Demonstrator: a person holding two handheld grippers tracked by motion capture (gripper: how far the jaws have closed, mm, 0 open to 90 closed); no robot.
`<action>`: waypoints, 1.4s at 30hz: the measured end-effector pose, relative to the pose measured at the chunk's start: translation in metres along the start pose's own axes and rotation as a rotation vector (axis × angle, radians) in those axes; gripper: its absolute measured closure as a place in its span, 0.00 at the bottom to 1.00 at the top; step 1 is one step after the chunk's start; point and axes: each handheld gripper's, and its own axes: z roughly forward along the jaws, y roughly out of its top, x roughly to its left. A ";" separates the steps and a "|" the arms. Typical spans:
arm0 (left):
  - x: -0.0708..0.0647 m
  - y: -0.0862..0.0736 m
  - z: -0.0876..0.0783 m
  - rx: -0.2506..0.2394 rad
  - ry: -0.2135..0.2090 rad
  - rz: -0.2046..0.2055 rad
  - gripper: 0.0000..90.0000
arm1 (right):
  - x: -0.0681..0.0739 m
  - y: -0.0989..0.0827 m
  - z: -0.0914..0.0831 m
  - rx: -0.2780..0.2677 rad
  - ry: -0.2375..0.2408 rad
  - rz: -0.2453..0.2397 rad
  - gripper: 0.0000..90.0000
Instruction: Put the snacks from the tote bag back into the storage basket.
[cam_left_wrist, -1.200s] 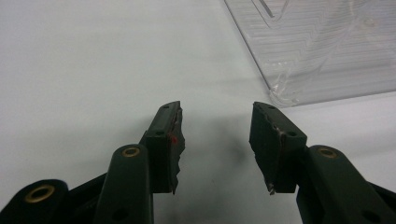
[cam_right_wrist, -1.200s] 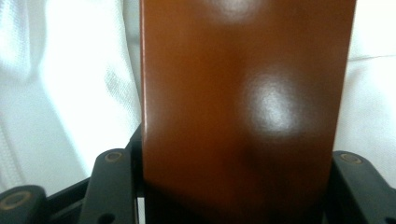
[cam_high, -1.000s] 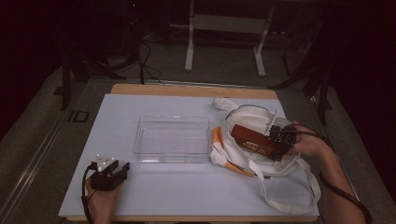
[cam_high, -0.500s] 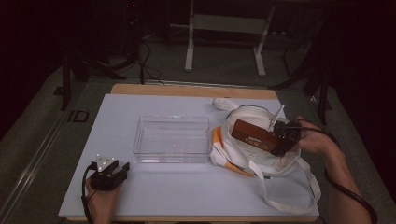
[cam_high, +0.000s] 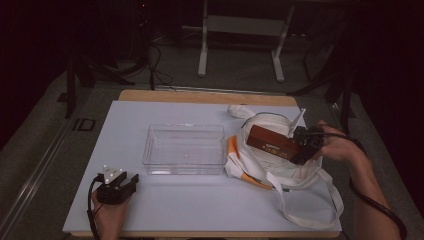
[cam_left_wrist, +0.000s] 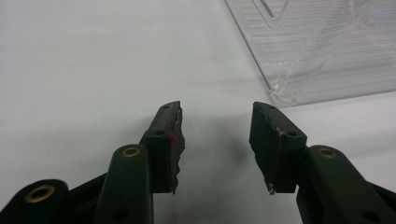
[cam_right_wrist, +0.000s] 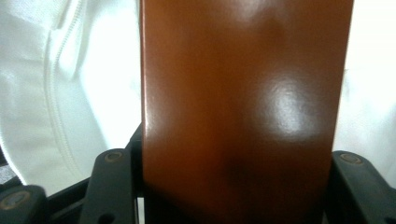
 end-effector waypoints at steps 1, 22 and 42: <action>0.000 0.000 0.000 0.000 0.000 0.000 0.60 | 0.000 0.000 -0.001 -0.001 -0.001 -0.005 0.48; 0.000 0.000 0.000 -0.001 0.000 0.001 0.60 | 0.007 0.007 -0.024 -0.015 -0.026 -0.056 0.48; 0.000 0.000 0.000 0.001 0.002 0.002 0.60 | 0.014 0.011 -0.042 -0.025 -0.042 -0.082 0.48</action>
